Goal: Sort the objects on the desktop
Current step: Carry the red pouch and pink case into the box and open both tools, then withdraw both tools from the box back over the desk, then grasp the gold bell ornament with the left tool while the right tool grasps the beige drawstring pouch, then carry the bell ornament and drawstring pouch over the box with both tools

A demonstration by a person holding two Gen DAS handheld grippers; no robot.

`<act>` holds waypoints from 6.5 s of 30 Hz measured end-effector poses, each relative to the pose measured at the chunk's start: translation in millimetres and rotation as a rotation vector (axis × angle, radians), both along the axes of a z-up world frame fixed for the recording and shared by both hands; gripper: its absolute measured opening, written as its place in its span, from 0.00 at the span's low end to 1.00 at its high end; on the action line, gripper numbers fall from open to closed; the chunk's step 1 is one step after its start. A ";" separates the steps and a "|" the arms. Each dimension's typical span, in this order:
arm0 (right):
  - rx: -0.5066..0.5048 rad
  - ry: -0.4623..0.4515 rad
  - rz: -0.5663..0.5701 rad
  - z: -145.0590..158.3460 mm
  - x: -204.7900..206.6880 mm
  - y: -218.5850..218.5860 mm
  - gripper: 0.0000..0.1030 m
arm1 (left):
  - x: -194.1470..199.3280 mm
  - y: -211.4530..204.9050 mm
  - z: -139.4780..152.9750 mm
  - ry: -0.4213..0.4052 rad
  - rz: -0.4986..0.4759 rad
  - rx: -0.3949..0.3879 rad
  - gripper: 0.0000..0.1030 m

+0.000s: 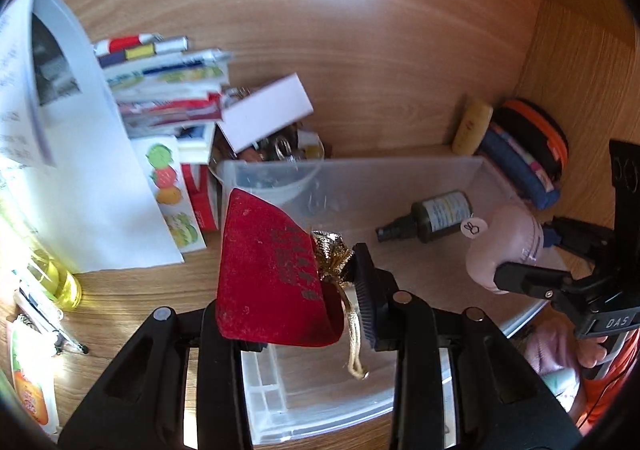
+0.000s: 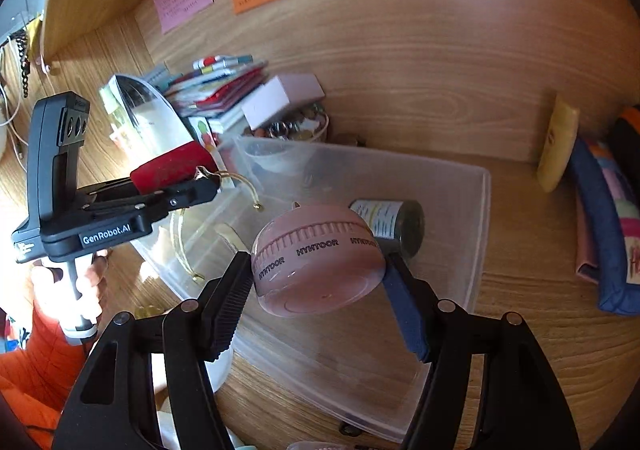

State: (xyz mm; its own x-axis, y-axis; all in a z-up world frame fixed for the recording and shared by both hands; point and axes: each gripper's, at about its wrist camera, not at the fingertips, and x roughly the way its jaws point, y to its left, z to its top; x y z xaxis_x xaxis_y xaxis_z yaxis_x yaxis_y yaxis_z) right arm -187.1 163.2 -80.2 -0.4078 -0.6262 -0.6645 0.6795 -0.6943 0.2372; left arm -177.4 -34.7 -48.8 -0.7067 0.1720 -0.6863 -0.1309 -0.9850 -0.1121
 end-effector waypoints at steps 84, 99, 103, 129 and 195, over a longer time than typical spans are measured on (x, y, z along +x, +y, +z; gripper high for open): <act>0.029 0.178 -0.009 -13.7 181.8 66.4 0.89 | 203.6 -6.6 -8.5 0.063 0.163 -0.143 0.95; 0.060 0.133 0.109 -41.7 197.7 24.9 0.89 | 171.7 -42.5 -24.5 -0.001 0.143 -0.129 0.71; 0.060 0.127 0.125 -41.9 193.8 18.9 0.88 | 156.5 -43.9 -32.6 -0.040 0.112 -0.111 0.59; 0.054 0.086 0.092 -50.6 179.1 10.0 0.49 | 119.3 -18.3 -57.3 -0.108 -0.011 -0.134 0.18; -0.103 0.244 -0.097 46.2 75.1 44.4 0.29 | 90.5 18.4 48.2 0.201 -0.018 0.078 0.18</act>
State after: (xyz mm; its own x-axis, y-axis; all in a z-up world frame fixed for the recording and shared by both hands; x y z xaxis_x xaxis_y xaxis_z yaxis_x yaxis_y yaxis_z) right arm -112.0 207.7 -34.0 -0.6091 -0.6357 -0.4743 0.6570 -0.7394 0.1473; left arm -86.9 -16.3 -0.5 -0.8244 0.2328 -0.5158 -0.1760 -0.9717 -0.1574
